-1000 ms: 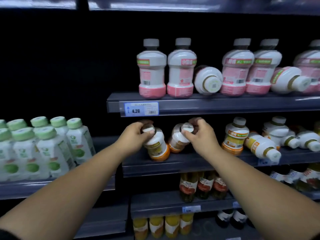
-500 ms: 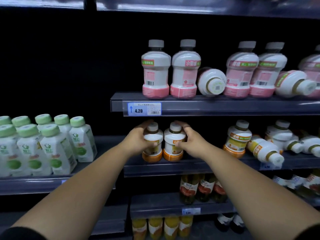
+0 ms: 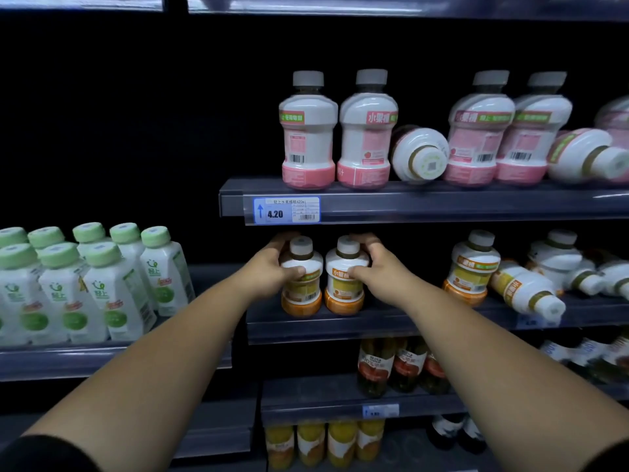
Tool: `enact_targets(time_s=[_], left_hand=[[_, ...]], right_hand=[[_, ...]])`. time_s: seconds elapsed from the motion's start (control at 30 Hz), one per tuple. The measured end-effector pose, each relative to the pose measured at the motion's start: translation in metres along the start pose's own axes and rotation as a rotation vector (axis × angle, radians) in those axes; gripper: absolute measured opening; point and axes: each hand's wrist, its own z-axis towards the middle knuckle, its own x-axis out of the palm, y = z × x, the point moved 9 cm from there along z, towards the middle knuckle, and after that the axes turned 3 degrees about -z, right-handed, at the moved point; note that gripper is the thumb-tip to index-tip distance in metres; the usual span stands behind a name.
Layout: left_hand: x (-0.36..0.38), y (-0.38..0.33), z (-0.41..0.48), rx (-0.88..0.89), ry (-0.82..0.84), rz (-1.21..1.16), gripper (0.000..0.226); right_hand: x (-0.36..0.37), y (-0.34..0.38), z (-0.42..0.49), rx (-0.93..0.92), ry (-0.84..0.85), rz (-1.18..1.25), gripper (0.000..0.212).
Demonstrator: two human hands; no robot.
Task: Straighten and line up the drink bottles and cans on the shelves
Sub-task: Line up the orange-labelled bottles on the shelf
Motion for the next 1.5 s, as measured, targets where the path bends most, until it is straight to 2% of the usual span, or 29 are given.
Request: enact_targets(time_s=[0.13,0.17,0.27,0.33,0.43,0.47,0.57,0.7,0.8,0.93,1.03,1.1,1.2,1.33,1.4,1.5], left_hand=[[-0.017,-0.002,-0.006,0.044,-0.179,0.259,0.083],[-0.020,0.003,-0.006,0.013,-0.156,0.238,0.081],[-0.012,0.014,-0.007,-0.109,0.002,-0.032,0.056],[-0.012,0.017,-0.006,-0.124,0.025,-0.045,0.056],[-0.023,0.019,-0.007,-0.092,-0.064,0.086,0.070],[-0.022,0.021,-0.007,-0.095,-0.058,0.068,0.068],[-0.013,0.024,-0.010,-0.127,-0.002,-0.123,0.037],[-0.024,0.020,-0.011,-0.083,-0.094,-0.161,0.043],[-0.021,0.023,-0.011,-0.104,-0.058,-0.206,0.035],[-0.023,0.027,-0.013,-0.097,-0.065,-0.234,0.040],[-0.027,0.022,-0.014,-0.063,-0.089,-0.174,0.050],[-0.023,0.025,-0.014,-0.073,-0.038,-0.198,0.052],[-0.018,0.028,-0.016,-0.104,0.018,-0.255,0.054],[-0.027,0.027,-0.016,-0.070,-0.050,-0.181,0.054],[-0.029,0.027,-0.015,-0.067,-0.062,-0.166,0.060],[-0.030,0.027,-0.017,-0.074,-0.078,-0.177,0.052]], right_hand=[[0.000,0.004,-0.001,-0.076,-0.052,-0.054,0.060],[-0.001,0.006,-0.001,-0.081,-0.062,-0.065,0.061],[-0.001,0.006,0.002,-0.043,-0.049,-0.048,0.054],[0.001,0.006,0.002,-0.037,-0.030,-0.045,0.053],[0.001,0.009,0.001,-0.060,-0.055,-0.084,0.059],[0.002,0.010,0.001,-0.060,-0.069,-0.099,0.061],[0.004,0.009,0.002,-0.048,-0.091,-0.057,0.053],[0.007,0.009,0.001,-0.068,-0.105,-0.068,0.052],[0.007,0.013,0.000,-0.068,-0.121,-0.088,0.057],[0.013,0.012,-0.001,-0.046,-0.088,-0.032,0.055],[0.012,0.020,0.003,-0.064,-0.075,-0.182,0.074],[0.015,0.025,0.005,-0.072,-0.033,-0.322,0.081],[0.016,0.026,0.005,-0.102,-0.003,-0.301,0.073],[0.016,0.033,0.006,-0.144,-0.101,-0.279,0.066],[0.019,0.034,0.008,-0.122,-0.099,-0.145,0.051],[0.021,0.031,0.012,-0.094,-0.054,-0.001,0.040]])
